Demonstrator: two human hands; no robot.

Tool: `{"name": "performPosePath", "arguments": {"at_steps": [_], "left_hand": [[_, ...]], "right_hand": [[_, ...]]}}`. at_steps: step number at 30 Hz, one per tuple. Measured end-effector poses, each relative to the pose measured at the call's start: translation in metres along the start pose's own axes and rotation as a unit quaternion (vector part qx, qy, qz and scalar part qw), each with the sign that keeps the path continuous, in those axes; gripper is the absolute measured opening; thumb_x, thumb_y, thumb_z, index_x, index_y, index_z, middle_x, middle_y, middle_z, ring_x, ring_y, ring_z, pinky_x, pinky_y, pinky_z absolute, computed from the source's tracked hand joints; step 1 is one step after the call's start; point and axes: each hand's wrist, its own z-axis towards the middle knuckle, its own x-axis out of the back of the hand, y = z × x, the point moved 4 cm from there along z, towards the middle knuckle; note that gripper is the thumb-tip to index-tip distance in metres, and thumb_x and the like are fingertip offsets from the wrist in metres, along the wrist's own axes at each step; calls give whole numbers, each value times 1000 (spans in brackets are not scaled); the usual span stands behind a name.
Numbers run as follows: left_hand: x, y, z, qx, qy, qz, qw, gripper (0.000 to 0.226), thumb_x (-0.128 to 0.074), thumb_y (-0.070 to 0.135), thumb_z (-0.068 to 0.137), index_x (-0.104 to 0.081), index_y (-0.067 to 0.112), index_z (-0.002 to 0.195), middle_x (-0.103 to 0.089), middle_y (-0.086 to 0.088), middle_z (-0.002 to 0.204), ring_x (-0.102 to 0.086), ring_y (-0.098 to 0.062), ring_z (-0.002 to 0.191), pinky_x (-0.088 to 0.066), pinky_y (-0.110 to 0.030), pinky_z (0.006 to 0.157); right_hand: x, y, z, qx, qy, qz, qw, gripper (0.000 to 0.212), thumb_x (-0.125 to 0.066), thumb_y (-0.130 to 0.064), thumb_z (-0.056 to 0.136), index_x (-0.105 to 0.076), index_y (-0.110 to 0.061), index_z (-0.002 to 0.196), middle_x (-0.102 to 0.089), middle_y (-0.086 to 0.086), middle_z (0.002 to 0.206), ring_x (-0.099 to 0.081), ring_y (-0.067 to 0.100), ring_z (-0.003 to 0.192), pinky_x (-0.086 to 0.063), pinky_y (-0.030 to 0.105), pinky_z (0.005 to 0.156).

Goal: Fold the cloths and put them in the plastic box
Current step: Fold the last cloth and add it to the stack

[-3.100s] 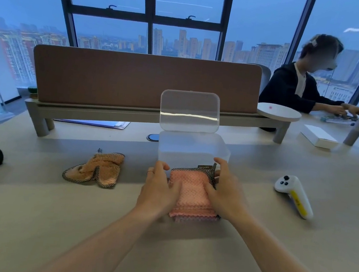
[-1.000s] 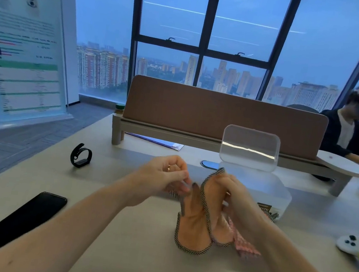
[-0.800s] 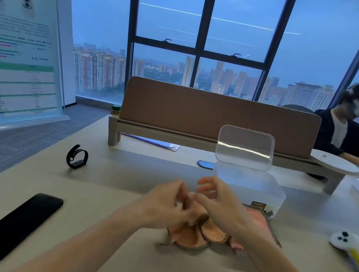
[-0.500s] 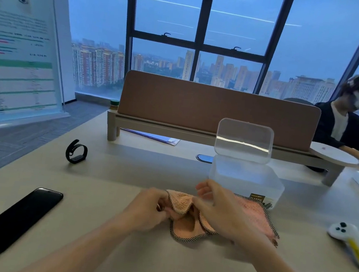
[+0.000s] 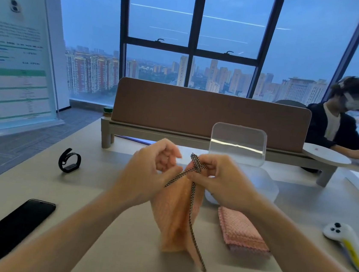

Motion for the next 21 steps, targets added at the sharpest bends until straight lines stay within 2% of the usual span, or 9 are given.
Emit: {"name": "performPosePath", "arguments": {"at_steps": [3,5,6,9,13,15,17,19,21], "left_hand": [[-1,1,-21,-67,63,48,995,31,-75,48,86,-60,21,79,-59,2,63,-56,-22,59,-51,-37,54],[-7,15,-31,-136,68,131,980,38,-73,54,86,-59,20,79,-55,7,63,-52,-17,57,-46,-34,52],[-13,17,-33,-136,51,164,976,39,-72,59,83,-61,22,84,-57,9,67,-53,-14,59,-47,-31,53],[-40,10,-31,-18,-21,162,986,52,-77,64,71,-58,36,110,-62,18,87,-61,-6,75,-53,-22,66],[-54,-20,-24,118,-49,41,991,38,-84,28,80,-56,30,106,-68,15,87,-64,1,67,-55,-21,65],[-52,-33,-22,149,-81,4,985,40,-83,29,83,-55,31,113,-68,11,92,-65,-8,71,-59,-28,70],[-52,-40,-22,165,-131,-28,977,37,-81,33,85,-60,33,114,-69,5,98,-67,-20,85,-61,-34,78],[-53,-41,-25,178,-188,-67,964,21,-77,30,90,-70,24,109,-73,0,101,-69,-17,93,-60,-32,87],[-51,-45,-29,213,-226,-132,941,26,-74,25,93,-70,7,110,-75,-5,100,-68,-13,92,-57,-32,90]], "right_hand": [[9,5,-4,-56,85,54,993,3,-75,-18,90,-73,-17,87,-79,8,80,-77,32,75,-63,54,70],[15,6,-3,-94,128,96,983,5,-73,-15,92,-69,-11,92,-79,11,79,-78,31,73,-65,46,63],[16,5,-2,-112,146,119,976,7,-71,-14,94,-67,-8,96,-79,13,80,-78,27,72,-65,39,60],[20,2,0,-149,189,160,957,15,-68,-12,96,-60,-5,106,-76,18,85,-78,18,68,-62,28,56],[25,1,-2,-119,211,101,965,20,-67,-14,96,-52,-21,107,-75,13,83,-77,22,67,-66,38,63],[30,5,-5,-103,208,74,970,20,-68,-15,96,-54,-28,102,-74,12,82,-77,26,69,-66,46,67],[33,7,-7,-98,200,52,973,20,-69,-18,95,-59,-35,95,-73,10,83,-76,29,73,-64,52,68],[35,5,-7,-87,192,9,977,17,-70,-19,94,-65,-35,90,-73,4,85,-75,26,77,-64,49,68],[35,4,-8,-84,183,-12,980,15,-70,-16,95,-69,-30,88,-73,2,91,-76,20,75,-65,40,70]]}}
